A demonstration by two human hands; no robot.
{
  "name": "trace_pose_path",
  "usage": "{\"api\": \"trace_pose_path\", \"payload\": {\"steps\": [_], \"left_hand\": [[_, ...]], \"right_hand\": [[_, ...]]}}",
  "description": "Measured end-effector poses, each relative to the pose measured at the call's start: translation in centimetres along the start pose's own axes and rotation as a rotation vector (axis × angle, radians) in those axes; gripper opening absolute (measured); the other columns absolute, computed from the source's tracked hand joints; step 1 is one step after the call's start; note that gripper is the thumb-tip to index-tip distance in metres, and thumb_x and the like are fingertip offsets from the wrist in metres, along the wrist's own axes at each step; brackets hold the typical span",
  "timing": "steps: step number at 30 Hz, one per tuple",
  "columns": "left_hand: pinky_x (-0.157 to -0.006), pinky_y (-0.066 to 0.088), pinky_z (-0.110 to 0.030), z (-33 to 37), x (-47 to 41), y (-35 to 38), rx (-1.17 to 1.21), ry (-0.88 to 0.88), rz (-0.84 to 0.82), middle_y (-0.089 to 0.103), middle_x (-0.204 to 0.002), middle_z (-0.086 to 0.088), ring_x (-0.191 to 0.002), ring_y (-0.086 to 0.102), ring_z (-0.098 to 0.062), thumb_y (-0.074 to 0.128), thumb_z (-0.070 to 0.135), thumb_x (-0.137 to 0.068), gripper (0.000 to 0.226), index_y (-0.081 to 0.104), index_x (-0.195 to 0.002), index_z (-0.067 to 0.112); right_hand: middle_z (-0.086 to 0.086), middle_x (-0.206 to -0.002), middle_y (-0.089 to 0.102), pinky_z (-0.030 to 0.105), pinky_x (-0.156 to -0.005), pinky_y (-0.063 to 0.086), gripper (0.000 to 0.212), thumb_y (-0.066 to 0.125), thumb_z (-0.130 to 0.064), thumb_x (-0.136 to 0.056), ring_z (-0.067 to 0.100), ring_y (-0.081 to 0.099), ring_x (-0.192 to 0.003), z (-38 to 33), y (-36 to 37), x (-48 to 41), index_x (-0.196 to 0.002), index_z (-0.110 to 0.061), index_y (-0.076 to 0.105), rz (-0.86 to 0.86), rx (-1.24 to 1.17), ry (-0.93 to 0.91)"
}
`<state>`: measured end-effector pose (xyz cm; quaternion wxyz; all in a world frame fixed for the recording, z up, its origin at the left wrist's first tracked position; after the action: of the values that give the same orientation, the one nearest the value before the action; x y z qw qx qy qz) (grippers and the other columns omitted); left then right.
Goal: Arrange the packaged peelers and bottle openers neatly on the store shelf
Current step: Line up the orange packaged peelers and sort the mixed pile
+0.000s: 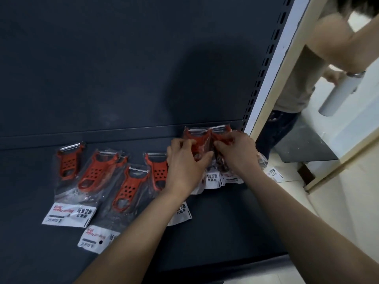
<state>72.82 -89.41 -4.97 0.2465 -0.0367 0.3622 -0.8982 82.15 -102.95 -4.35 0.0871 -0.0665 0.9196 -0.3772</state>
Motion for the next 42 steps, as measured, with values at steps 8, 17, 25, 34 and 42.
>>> {"api": "trace_pose_path", "payload": {"steps": [8, 17, 25, 34, 42], "left_hand": [[-0.106, 0.031, -0.025, 0.1, 0.1, 0.0, 0.094, 0.023, -0.063, 0.036, -0.129, -0.002, -0.123, 0.042, -0.019, 0.048, 0.039, -0.094, 0.042, 0.052, -0.127, 0.015], [-0.108, 0.035, -0.033, 0.1, -0.1, 0.2, 0.114, 0.019, -0.116, 0.033, -0.131, 0.001, -0.121, 0.042, -0.016, 0.050, 0.032, -0.094, 0.036, 0.050, -0.126, 0.017], [-0.110, 0.028, -0.028, 0.0, -0.4, -0.7, 0.167, 0.005, -0.065, 0.027, -0.143, -0.003, -0.130, 0.037, -0.019, 0.046, 0.031, -0.096, 0.051, 0.030, -0.143, 0.019], [-0.094, 0.034, -0.022, -2.2, -1.0, -0.8, 0.203, -0.182, -0.058, 0.032, -0.141, -0.010, -0.123, 0.045, -0.025, 0.053, 0.026, -0.093, 0.061, 0.025, -0.145, 0.013], [-0.087, 0.044, -0.026, -2.7, -1.3, -0.9, 0.263, -0.213, -0.026, 0.043, -0.136, -0.007, -0.114, 0.052, -0.021, 0.055, 0.026, -0.092, 0.057, 0.030, -0.142, 0.013]], "right_hand": [[0.007, -0.115, 0.061, 0.044, -0.103, 0.032, 0.034, 0.048, -0.032, -0.090, 0.032, 0.044, -0.118, 2.3, -2.3, -0.5, -0.124, -0.033, 0.055, 0.106, -0.026, 0.241], [0.008, -0.119, 0.060, 0.048, -0.096, 0.045, 0.039, 0.058, -0.024, -0.083, 0.030, 0.055, -0.108, 2.2, -1.6, -0.4, -0.122, -0.016, 0.061, 0.037, -0.038, 0.243], [0.010, -0.081, 0.055, 0.031, -0.066, 0.041, 0.019, 0.058, -0.023, -0.087, 0.027, 0.053, -0.081, 2.5, -2.0, -1.1, -0.074, -0.009, 0.056, 0.062, -0.049, 0.255], [0.017, -0.088, 0.066, 0.039, -0.076, 0.052, 0.012, 0.062, -0.013, -0.084, 0.031, 0.061, -0.092, 3.6, -1.8, -1.5, -0.086, -0.003, 0.068, -0.001, -0.066, 0.329], [0.014, -0.109, 0.055, 0.043, -0.084, 0.053, 0.041, 0.064, -0.010, -0.084, 0.031, 0.061, -0.093, 4.3, -1.6, -1.7, -0.122, -0.002, 0.049, -0.038, -0.028, 0.350]]}}
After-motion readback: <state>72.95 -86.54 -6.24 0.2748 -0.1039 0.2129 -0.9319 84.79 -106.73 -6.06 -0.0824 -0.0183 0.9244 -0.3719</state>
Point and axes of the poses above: each hand's wrist, its own x-axis away from the middle knuckle, its own y-axis out of the palm, z = x × y, the point moved 10 cm from there along -x, towards the middle knuckle
